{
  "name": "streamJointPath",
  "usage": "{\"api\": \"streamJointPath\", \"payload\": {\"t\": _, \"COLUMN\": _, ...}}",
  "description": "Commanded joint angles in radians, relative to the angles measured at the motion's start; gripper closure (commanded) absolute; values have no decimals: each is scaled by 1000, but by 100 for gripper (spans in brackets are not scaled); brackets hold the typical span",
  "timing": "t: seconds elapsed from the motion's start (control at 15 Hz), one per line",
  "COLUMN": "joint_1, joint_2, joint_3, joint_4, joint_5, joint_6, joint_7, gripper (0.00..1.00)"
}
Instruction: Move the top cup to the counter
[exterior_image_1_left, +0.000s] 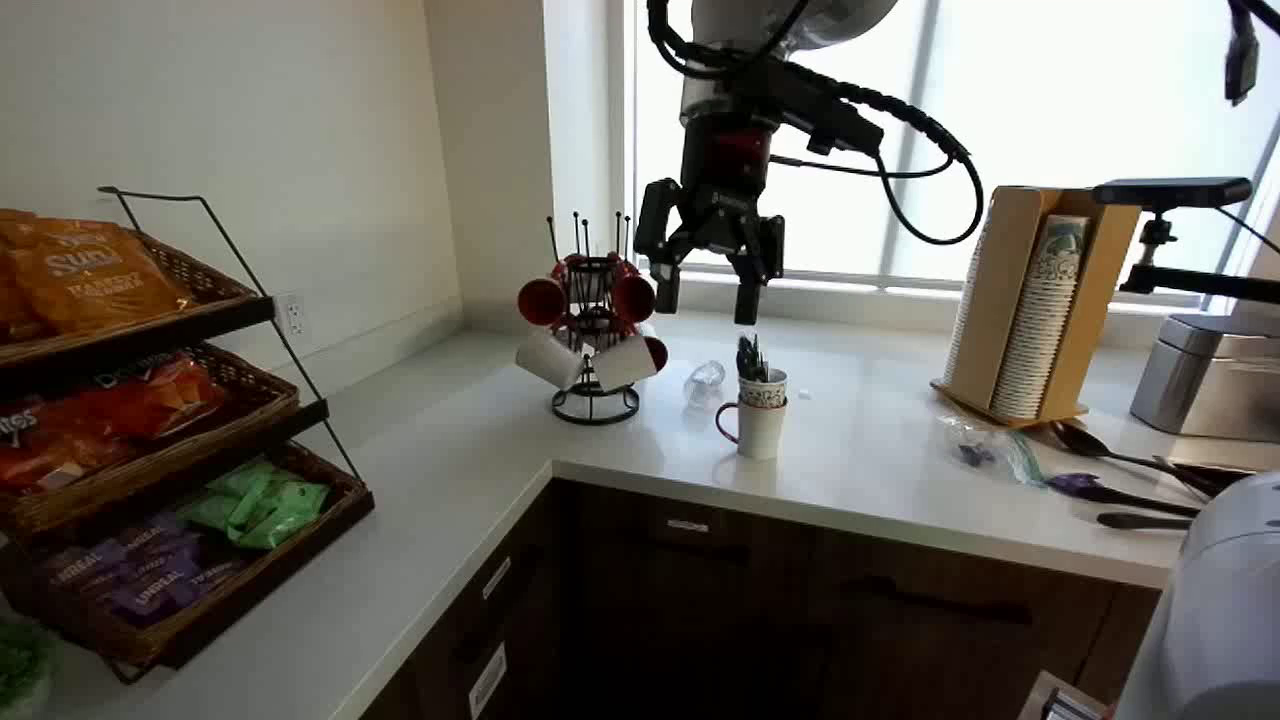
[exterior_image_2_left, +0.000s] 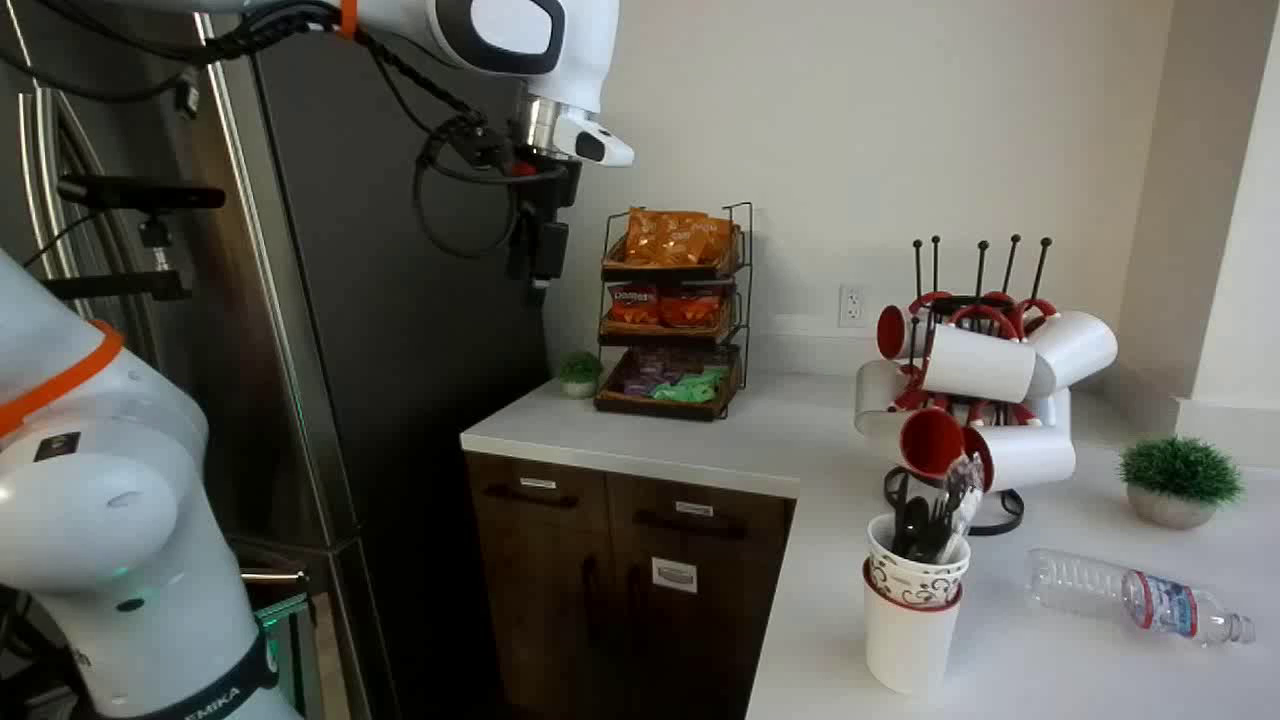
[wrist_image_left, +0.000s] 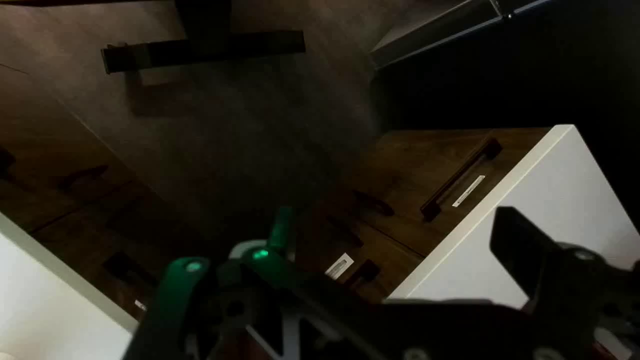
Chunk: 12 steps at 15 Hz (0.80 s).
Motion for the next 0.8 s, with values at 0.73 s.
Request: {"api": "streamJointPath", "payload": {"t": 0.73, "joint_1": -87, "joint_2": 103, "joint_3": 38, "joint_4": 27, "joint_5": -9, "joint_6": 230, "joint_7": 201, "gripper": 0}}
